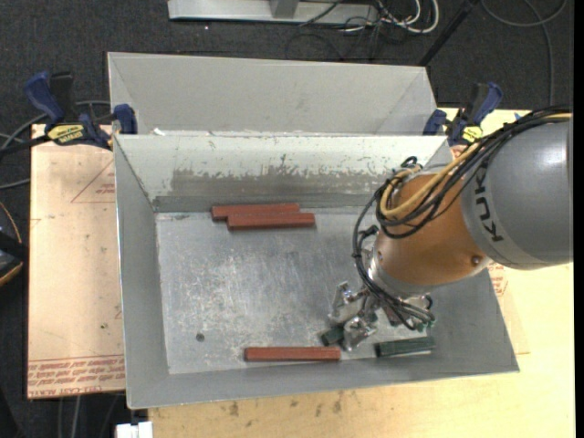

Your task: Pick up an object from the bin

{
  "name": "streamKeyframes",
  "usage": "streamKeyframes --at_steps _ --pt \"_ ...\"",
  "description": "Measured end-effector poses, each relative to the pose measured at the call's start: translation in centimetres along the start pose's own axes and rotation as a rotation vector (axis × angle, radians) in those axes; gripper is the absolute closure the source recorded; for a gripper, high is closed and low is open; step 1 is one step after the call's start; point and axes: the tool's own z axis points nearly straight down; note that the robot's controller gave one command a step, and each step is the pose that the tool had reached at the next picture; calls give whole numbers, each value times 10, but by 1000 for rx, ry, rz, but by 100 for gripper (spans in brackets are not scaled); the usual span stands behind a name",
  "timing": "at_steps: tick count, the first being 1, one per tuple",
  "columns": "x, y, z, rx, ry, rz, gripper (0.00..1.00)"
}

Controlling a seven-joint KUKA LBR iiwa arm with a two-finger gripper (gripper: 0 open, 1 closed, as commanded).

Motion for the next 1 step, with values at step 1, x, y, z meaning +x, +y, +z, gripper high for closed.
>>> streamKeyframes --at_steps 1 --pt "0 0 0 0 0 0 100"
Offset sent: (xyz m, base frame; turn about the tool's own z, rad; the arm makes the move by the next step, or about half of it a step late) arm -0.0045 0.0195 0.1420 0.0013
